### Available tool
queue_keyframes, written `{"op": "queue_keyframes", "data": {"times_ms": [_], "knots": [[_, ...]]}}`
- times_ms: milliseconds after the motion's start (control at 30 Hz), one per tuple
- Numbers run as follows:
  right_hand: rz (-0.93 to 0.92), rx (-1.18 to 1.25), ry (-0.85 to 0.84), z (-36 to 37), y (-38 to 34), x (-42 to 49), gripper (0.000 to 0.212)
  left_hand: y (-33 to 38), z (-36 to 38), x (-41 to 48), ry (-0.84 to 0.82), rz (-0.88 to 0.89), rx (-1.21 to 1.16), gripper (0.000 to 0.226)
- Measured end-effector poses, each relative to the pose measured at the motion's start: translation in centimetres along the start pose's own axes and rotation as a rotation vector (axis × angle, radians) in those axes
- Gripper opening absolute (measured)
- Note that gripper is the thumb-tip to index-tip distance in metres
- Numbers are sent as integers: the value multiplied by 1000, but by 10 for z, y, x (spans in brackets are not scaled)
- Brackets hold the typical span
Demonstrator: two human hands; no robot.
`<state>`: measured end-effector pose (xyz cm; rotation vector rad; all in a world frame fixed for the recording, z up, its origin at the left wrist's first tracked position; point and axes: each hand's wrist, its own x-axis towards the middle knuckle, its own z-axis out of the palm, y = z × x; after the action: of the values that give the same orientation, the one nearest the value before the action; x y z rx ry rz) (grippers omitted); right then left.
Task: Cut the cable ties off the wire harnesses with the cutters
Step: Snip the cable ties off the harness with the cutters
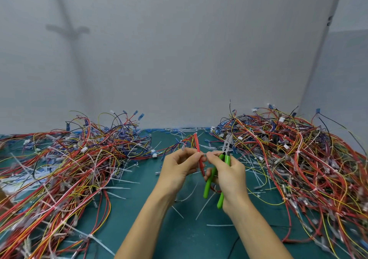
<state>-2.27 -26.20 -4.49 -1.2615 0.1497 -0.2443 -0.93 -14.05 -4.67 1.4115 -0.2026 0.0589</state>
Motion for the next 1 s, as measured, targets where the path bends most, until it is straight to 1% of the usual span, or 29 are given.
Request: {"op": "queue_keyframes", "data": {"times_ms": [67, 167, 300, 400, 500, 600, 733, 800, 867, 1000], "knots": [[29, 15, -2, -2, -1, 2, 7, 0, -1, 0, -10, -14, -50, 14], [27, 7, 7, -3, -1, 2, 8, 0, -1, -1, -7, -47, -96, 22], [11, -21, 15, -1, 0, 1, 9, 1, -2, -1, 11, -69, -109, 12], [-26, -33, -20, 0, 0, 0, 13, 2, 0, -2, 76, -26, -64, 10], [-31, -99, -76, 2, 1, -1, 24, 6, 1, -3, 171, 30, -58, 15], [-105, -304, -74, 3, 5, -1, 33, 9, 1, -3, 226, 73, -67, 21], [-322, -749, -100, 0, 7, -4, 48, 11, 0, -2, 267, 134, -73, 22], [-409, -928, -129, 0, 9, -6, 47, 10, 0, -2, 285, 152, -75, 23], [-472, -1038, -146, 0, 10, -9, 42, 9, 0, -1, 291, 164, -66, 25], [-536, -1151, -142, 0, 11, -12, 37, 8, -1, -1, 300, 162, -55, 23]]}}
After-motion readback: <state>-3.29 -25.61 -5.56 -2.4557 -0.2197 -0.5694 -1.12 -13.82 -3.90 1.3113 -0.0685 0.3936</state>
